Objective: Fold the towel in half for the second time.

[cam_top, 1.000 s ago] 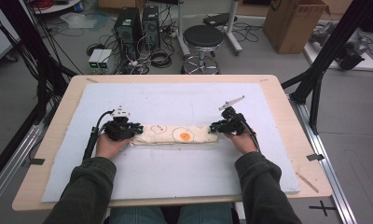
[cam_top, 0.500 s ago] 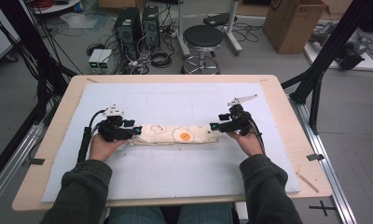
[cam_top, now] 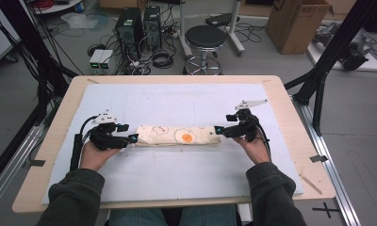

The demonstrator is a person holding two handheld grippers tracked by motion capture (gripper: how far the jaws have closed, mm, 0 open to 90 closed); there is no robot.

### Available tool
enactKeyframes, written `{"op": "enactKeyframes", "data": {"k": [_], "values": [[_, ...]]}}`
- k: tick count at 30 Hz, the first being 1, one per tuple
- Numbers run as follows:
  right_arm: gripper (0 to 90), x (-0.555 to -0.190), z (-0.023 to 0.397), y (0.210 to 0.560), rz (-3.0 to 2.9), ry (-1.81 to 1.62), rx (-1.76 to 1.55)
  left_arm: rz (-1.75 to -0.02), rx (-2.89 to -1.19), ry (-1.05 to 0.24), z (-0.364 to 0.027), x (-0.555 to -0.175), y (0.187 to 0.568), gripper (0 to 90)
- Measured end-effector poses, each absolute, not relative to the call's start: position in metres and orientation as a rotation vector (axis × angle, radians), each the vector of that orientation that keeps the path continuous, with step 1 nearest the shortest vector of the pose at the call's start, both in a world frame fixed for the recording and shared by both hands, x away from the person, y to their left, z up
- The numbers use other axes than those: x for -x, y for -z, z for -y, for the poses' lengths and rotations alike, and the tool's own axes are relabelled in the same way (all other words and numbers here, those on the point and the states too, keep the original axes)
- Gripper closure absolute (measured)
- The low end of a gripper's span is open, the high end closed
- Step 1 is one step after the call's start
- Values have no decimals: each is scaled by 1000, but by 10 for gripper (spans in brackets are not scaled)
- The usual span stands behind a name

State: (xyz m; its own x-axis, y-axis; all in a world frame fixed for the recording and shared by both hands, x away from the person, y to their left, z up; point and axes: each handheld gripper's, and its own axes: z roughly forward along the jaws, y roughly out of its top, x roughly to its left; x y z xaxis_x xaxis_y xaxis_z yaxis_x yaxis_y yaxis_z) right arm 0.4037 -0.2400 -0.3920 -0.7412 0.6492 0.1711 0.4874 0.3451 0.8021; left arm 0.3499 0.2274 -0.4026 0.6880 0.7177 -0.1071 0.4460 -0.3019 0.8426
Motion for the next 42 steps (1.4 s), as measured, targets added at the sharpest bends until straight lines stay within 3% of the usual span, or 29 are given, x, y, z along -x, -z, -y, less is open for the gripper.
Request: {"op": "enactKeyframes", "data": {"k": [10,42], "values": [[126,-389,244,393,-2406,-1344,-1033,-910,-1949,-384,-237,-334,403,333],[122,-345,275,405,-2343,-1330,-1045,-901,-1968,-429,-253,-290,410,304]]}}
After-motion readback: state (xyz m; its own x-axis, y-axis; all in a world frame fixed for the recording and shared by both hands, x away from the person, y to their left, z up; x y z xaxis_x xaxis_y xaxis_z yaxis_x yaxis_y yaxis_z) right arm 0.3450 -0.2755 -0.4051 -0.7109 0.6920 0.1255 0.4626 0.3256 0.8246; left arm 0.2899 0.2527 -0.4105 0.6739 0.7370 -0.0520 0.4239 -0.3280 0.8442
